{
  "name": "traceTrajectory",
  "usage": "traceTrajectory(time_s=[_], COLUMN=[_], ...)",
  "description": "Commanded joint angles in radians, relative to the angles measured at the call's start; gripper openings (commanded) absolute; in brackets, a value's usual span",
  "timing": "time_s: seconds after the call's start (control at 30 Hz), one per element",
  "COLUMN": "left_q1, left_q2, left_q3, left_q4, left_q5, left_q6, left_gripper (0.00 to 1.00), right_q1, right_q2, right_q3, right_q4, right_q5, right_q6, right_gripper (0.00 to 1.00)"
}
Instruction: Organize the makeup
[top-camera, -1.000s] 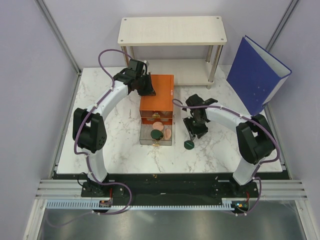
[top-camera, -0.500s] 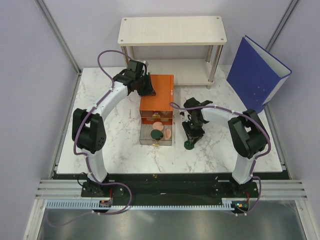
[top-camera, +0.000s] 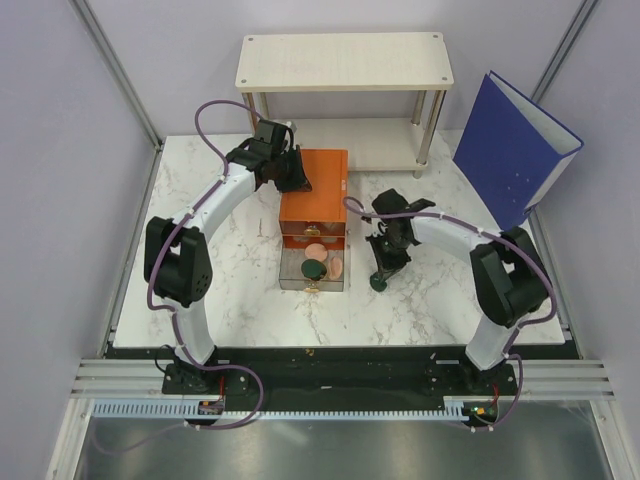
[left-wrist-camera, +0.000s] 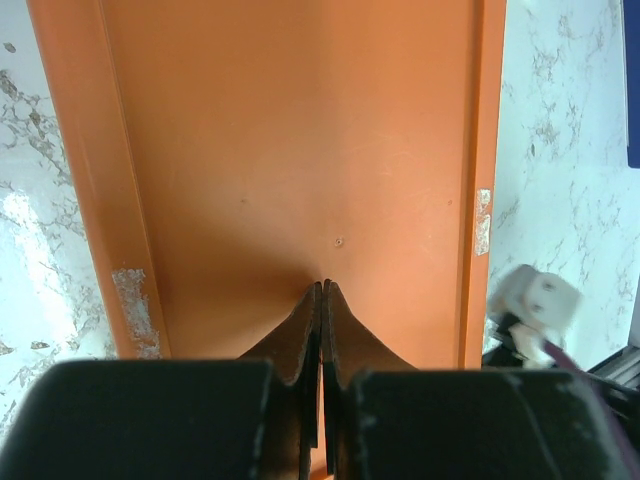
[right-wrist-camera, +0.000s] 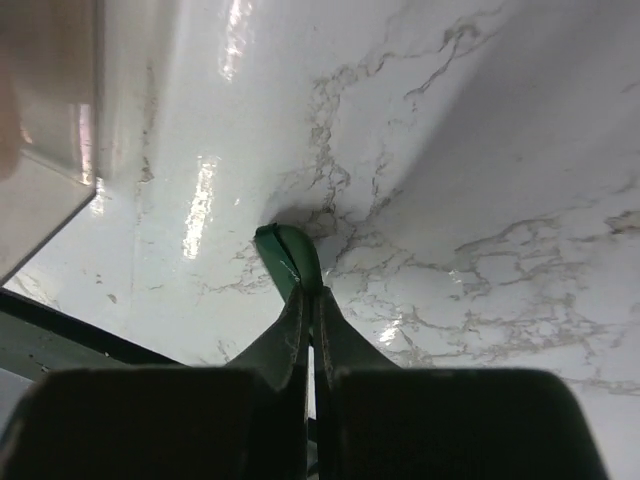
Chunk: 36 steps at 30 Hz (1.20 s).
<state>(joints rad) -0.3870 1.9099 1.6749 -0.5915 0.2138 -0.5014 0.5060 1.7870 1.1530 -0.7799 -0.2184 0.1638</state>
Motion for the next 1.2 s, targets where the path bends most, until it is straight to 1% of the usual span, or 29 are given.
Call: traceTrajectory(time_s=[0.0, 0.17, 0.27, 0.33, 0.47, 0.57, 0.6, 0.67, 0.7, 0.77, 0.8, 0.87, 0.93, 1.0, 1.03, 1.07, 1.13, 1.17], left_q1=[0.004, 0.004, 0.004, 0.005, 0.005, 0.004, 0.005, 0.005, 0.005, 0.005, 0.005, 0.005, 0.005, 0.005, 0.005, 0.005, 0.005, 0.005], left_q2=[0.08, 0.095, 0.101, 0.103, 0.103, 0.1, 0.098, 0.097, 0.095, 0.09, 0.09, 0.086, 0.083, 0.08, 0.078, 0.074, 0.067, 0.061], left_q3=[-0.032, -0.012, -0.009, -0.009, -0.01, -0.014, -0.014, -0.015, -0.015, -0.014, -0.014, -0.011, -0.012, -0.014, -0.015, -0.021, -0.024, -0.029], left_q4=[-0.162, -0.163, -0.162, -0.162, -0.162, -0.163, -0.163, -0.165, -0.163, -0.163, -0.165, -0.165, -0.165, -0.163, -0.163, -0.163, -0.163, -0.165], left_q5=[-0.047, -0.04, -0.033, -0.028, -0.028, -0.03, -0.03, -0.031, -0.033, -0.034, -0.034, -0.037, -0.039, -0.04, -0.04, -0.042, -0.045, -0.047], left_q6=[0.02, 0.027, 0.029, 0.031, 0.046, 0.053, 0.055, 0.06, 0.061, 0.064, 0.064, 0.067, 0.072, 0.075, 0.078, 0.078, 0.081, 0.083], left_gripper=[0.02, 0.02, 0.02, 0.02, 0.02, 0.02, 0.02, 0.02, 0.02, 0.02, 0.02, 0.02, 0.02, 0.02, 0.02, 0.02, 0.02, 0.02], right_q1=[-0.004, -0.001, 0.022, 0.046, 0.127, 0.167, 0.172, 0.175, 0.177, 0.177, 0.178, 0.177, 0.177, 0.177, 0.175, 0.175, 0.17, 0.166], right_q2=[-0.147, -0.233, -0.244, -0.226, -0.123, -0.066, -0.054, -0.021, -0.018, -0.038, -0.05, -0.089, -0.121, -0.152, -0.162, -0.169, -0.182, -0.184], right_q3=[0.048, 0.089, 0.128, 0.18, 0.258, 0.304, 0.312, 0.347, 0.352, 0.353, 0.346, 0.337, 0.321, 0.312, 0.31, 0.313, 0.335, 0.346], right_q4=[0.051, 0.1, 0.132, 0.131, 0.122, 0.14, 0.146, 0.142, 0.143, 0.143, 0.148, 0.148, 0.148, 0.156, 0.162, 0.168, 0.191, 0.202], right_q5=[0.013, -0.071, -0.134, -0.15, -0.156, -0.135, -0.13, -0.113, -0.092, -0.058, -0.03, -0.012, 0.004, 0.033, 0.046, 0.06, 0.111, 0.126], right_q6=[-0.026, -0.049, -0.05, -0.055, -0.05, -0.041, -0.032, -0.017, -0.006, 0.0, 0.002, -0.007, -0.017, -0.015, -0.014, -0.009, 0.006, 0.013], right_gripper=[0.0, 0.0, 0.0, 0.0, 0.0, 0.0, 0.06, 0.26, 0.45, 0.59, 0.69, 0.73, 0.72, 0.68, 0.65, 0.5, 0.31, 0.17])
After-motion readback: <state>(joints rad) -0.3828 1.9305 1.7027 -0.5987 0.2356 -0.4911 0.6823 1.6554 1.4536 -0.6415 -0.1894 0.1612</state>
